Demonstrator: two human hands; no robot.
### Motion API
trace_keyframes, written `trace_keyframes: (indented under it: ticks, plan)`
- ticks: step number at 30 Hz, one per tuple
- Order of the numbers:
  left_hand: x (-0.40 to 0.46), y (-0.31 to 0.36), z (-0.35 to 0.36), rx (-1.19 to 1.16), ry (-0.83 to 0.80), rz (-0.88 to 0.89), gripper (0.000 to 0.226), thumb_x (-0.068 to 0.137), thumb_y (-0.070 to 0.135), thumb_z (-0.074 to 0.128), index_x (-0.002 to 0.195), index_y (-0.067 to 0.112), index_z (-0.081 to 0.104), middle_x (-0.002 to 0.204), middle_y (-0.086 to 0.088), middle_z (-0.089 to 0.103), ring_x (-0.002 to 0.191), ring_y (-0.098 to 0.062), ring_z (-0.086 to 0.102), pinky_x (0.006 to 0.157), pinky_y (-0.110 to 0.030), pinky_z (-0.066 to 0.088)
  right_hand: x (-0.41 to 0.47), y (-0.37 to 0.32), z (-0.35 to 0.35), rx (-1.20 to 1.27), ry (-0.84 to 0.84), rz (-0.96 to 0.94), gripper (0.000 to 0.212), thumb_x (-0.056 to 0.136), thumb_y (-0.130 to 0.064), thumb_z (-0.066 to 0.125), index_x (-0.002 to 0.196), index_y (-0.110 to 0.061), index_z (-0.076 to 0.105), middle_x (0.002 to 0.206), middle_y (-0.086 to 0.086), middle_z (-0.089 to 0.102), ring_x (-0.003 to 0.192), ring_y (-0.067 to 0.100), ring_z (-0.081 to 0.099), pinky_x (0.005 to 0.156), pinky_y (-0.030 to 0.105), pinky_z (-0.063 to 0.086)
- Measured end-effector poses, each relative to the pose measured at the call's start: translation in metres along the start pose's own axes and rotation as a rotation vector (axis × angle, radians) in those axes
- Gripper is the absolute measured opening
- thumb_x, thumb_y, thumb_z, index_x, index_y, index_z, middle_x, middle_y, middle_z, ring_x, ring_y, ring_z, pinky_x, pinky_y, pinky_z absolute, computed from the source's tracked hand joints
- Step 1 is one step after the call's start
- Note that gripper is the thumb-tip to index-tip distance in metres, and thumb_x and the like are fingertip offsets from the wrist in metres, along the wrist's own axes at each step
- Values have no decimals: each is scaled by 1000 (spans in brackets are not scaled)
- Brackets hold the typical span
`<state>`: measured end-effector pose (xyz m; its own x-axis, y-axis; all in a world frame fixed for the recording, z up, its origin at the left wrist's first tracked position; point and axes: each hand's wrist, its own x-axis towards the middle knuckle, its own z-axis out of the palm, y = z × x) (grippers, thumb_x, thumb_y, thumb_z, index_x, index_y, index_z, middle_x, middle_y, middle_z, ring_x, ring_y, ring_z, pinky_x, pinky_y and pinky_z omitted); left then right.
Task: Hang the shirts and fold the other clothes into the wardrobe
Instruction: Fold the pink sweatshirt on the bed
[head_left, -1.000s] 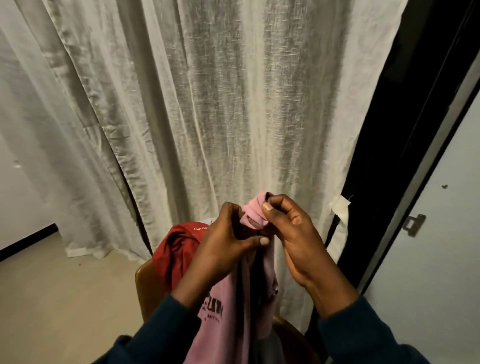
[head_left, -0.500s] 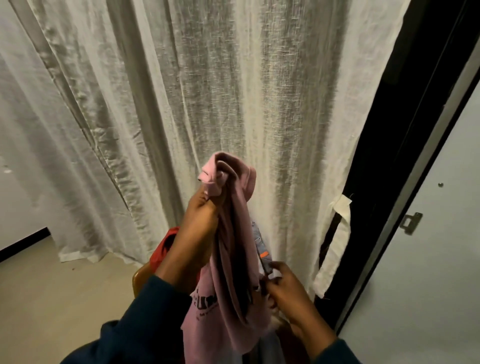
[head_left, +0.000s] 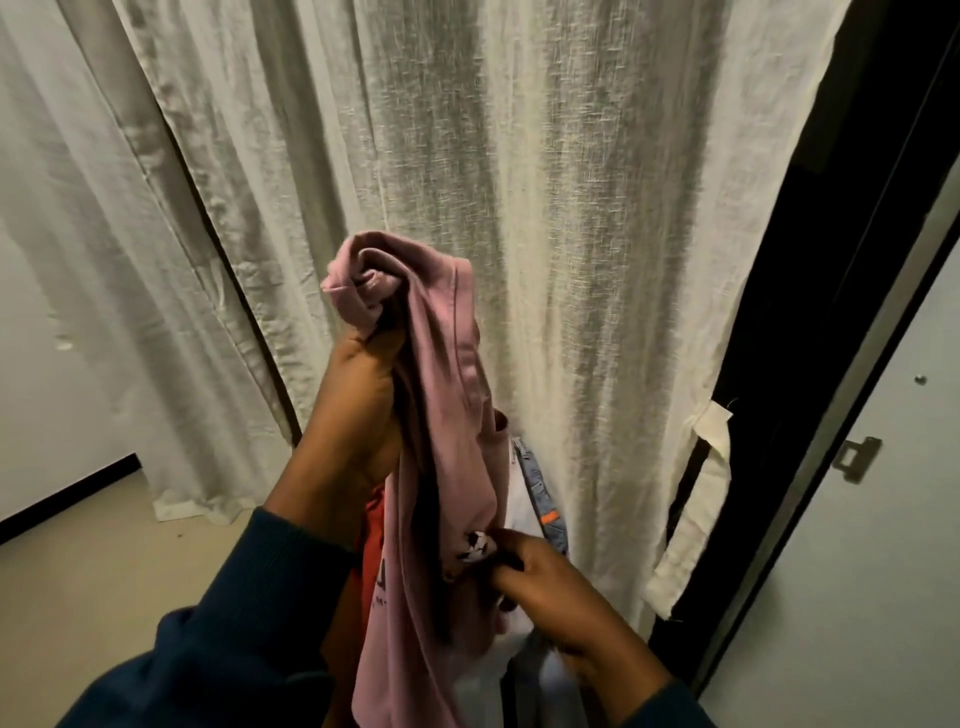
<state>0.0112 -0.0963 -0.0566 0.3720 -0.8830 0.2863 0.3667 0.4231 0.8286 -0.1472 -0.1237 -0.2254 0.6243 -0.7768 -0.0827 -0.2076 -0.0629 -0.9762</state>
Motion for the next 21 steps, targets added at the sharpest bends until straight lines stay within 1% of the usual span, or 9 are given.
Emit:
trace_keyframes:
  ticks: [2,4,7,9,12,14,17,19,21]
  plan:
    - [0,7,-2,-82,12,-9,25,105,18,42,112,13,66,100,-6,76,91,-19,74,75,-31,61,-4,-10,-8,201,-19,-59,25,96,-29,64,121,-25,66,116,-5,73,108,7,66,83,20,50]
    - [-1,10,-4,-119,12,-14,23,103,15,45,109,13,67,95,-5,77,87,-18,74,75,-31,62,-3,-13,-10,450,35,-55,43,90,-44,67,123,-17,61,119,1,71,111,16,67,85,27,53]
    - [-7,8,-1,-152,-34,-27,21,90,18,53,106,16,66,88,-2,76,79,-15,73,74,-30,62,4,-14,-7,473,121,6,48,91,-30,66,134,-25,47,115,11,70,94,22,69,78,32,54]
    - [-9,7,2,-149,-50,-25,26,85,20,56,108,16,68,89,-2,76,79,-15,73,74,-31,62,4,-20,-5,313,109,-41,38,99,-12,58,133,-28,51,89,3,72,75,15,64,69,29,50]
    - [-6,5,2,-129,-37,-22,33,99,16,48,89,18,80,86,-2,77,78,-13,74,72,-27,62,0,-39,-24,222,264,-129,16,100,-12,55,100,-14,71,53,-6,53,46,7,42,49,21,36]
    - [-4,10,4,-165,-15,-56,42,101,19,46,79,18,81,84,-2,77,77,-12,74,68,-26,61,-3,-53,-40,373,303,-159,18,100,-11,53,94,-8,69,55,0,49,42,8,36,43,20,31]
    - [-5,18,5,-154,-33,11,22,93,24,55,100,16,75,92,-3,77,85,-15,74,73,-29,61,-9,-68,-47,594,310,-253,23,100,-8,47,91,-16,66,59,2,42,39,10,32,38,20,28]
    - [3,20,-13,91,6,195,17,91,20,60,106,18,69,97,0,75,91,-12,71,81,-28,59,-13,-80,-49,827,327,-343,16,94,-12,50,89,-22,61,51,-1,35,31,7,27,34,19,19]
    - [14,24,-48,736,149,429,16,92,9,63,102,18,71,95,1,68,92,-13,65,79,-27,50,-12,-85,-57,800,362,-391,15,97,-11,46,94,-23,56,51,1,47,30,8,34,33,18,23]
